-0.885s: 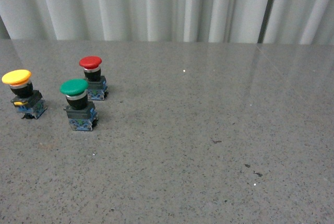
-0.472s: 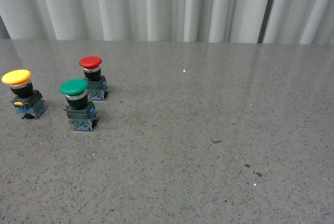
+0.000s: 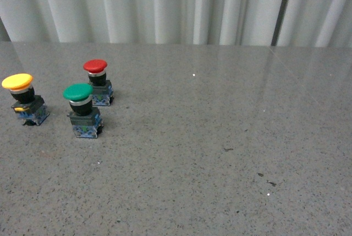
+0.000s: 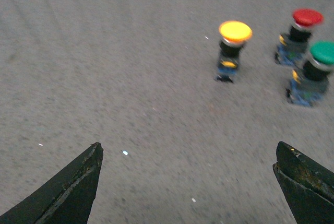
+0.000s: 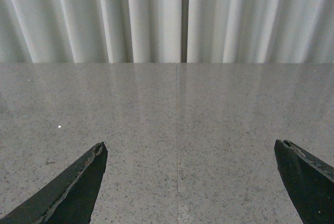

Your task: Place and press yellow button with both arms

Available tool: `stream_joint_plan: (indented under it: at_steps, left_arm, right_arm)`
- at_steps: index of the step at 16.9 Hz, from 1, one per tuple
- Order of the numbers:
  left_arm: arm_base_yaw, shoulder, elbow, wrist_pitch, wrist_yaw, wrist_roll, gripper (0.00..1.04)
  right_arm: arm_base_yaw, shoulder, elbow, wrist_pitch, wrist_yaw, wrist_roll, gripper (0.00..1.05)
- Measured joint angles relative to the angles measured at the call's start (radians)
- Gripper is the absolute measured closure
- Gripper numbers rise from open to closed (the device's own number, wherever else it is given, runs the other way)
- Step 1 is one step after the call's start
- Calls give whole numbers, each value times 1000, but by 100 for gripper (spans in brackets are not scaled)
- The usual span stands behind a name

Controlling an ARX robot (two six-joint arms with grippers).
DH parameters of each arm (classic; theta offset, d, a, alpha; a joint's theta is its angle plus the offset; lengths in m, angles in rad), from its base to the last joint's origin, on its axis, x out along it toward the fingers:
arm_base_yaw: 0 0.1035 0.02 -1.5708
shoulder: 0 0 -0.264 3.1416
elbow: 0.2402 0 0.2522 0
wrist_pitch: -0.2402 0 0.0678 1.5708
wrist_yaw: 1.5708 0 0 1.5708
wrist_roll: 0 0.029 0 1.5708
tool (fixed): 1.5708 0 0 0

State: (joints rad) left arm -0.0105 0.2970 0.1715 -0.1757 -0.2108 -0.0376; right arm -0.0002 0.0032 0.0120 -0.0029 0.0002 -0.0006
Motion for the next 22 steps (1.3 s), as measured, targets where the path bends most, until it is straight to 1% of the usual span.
stream_joint_plan:
  at_steps: [2, 3, 4, 5, 6, 8, 10, 15, 17, 18, 19, 22]
  left_arm:
    - [113, 130, 66, 152, 95, 25, 7]
    - [166, 239, 117, 245, 163, 48, 7]
    - [219, 442, 217, 365, 252, 76, 7]
    - [240, 652, 360, 411, 302, 83, 7]
    - [228, 815, 497, 361, 371, 89, 7]
    - [163, 1014, 678, 307, 367, 98, 7]
    - [115, 1100, 757, 254, 341, 98, 7]
    - [82, 1166, 800, 201, 344, 93, 7]
    - [64, 1234, 815, 173, 318, 89, 7]
    - [65, 1278, 829, 152, 313, 79, 7]
    - [66, 1305, 830, 152, 288, 72, 7]
    - [59, 1347, 843, 151, 295, 51, 7]
  right_arm:
    - [0, 0, 0, -2, 0, 0, 7]
    - [0, 0, 0, -1, 0, 0, 7]
    - [0, 0, 0, -2, 0, 0, 7]
    - [0, 0, 0, -2, 0, 0, 7]
    - [0, 0, 0, -2, 0, 0, 7]
    - [0, 0, 0, -2, 0, 0, 7]
    - [0, 0, 0, -2, 0, 0, 7]
    - [0, 0, 0, -2, 0, 0, 7]
    - [0, 0, 0, -2, 0, 0, 7]
    - [0, 0, 0, -2, 0, 0, 7]
    - [0, 0, 0, -2, 0, 0, 7]
    - [0, 0, 0, -2, 0, 0, 7]
